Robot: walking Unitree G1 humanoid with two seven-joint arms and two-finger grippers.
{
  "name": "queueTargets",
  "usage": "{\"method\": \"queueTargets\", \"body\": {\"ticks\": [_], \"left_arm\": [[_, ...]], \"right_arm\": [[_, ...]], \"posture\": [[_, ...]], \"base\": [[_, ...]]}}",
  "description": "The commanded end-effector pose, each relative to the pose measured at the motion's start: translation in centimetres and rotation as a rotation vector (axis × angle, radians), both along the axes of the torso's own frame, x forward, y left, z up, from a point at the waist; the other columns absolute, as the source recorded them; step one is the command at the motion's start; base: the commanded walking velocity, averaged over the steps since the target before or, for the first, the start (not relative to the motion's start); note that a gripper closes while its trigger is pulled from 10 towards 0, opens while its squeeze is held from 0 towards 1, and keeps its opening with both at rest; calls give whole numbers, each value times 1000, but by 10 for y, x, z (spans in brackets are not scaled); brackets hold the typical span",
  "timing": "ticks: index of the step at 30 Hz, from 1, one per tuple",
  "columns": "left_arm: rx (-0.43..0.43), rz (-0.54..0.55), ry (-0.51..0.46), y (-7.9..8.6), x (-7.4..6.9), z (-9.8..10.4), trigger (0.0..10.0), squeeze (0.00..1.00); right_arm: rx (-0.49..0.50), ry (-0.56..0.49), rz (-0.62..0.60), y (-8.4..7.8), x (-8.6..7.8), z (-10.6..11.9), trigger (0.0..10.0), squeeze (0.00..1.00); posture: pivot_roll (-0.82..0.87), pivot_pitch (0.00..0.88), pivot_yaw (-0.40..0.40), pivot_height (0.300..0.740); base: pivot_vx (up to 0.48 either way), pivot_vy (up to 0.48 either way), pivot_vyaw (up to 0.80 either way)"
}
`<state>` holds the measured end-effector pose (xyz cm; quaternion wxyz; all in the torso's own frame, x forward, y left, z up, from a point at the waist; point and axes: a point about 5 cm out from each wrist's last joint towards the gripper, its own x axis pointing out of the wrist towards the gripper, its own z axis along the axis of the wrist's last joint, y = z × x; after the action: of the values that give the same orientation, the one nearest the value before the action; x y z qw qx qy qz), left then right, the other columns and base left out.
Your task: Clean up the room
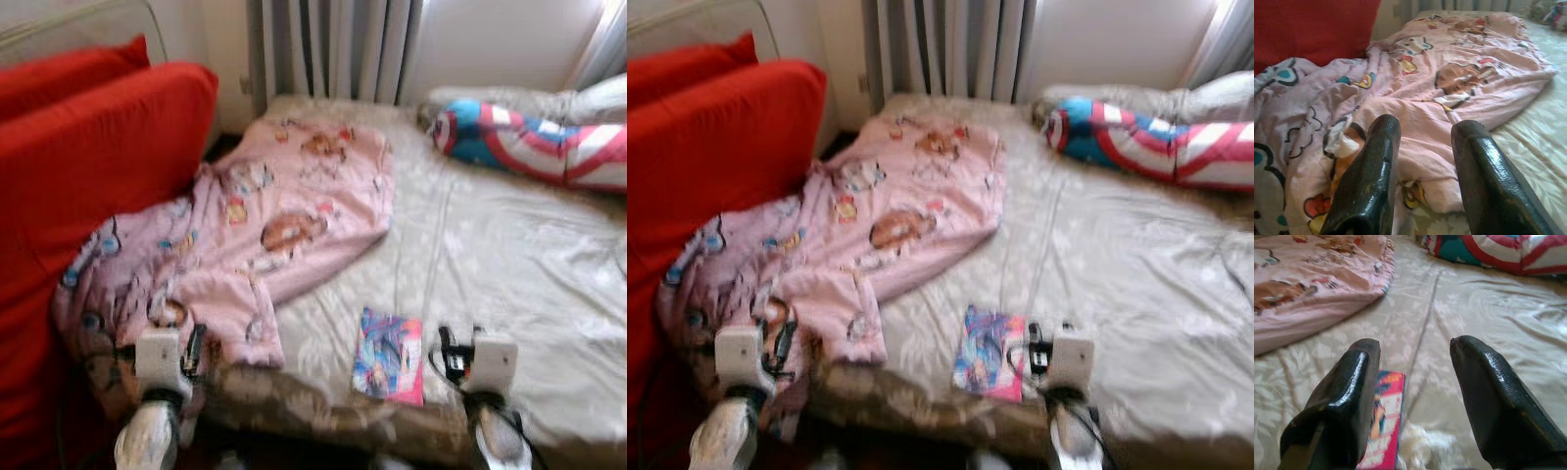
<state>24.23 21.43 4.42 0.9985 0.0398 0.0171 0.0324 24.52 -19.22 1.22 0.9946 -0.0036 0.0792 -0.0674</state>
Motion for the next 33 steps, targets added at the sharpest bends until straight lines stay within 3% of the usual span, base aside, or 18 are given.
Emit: {"method": "queueTargets", "body": {"ticks": [1,23,33], "left_arm": [[5,-11,9,-3,0,0,10000,0],[-8,-51,40,-15,2,-1,10000,0],[-18,-61,48,-18,1,-2,10000,0]], "right_arm": [[-2,1,-18,-3,0,1,10000,0],[40,24,33,10,3,-2,10000,0],[45,26,38,10,3,-2,10000,0]], "posture": [[-106,91,-40,642],[-104,99,-42,642],[-108,103,-42,642]], "base": [[0,0,0],[0,0,0],[332,0,0]]}}
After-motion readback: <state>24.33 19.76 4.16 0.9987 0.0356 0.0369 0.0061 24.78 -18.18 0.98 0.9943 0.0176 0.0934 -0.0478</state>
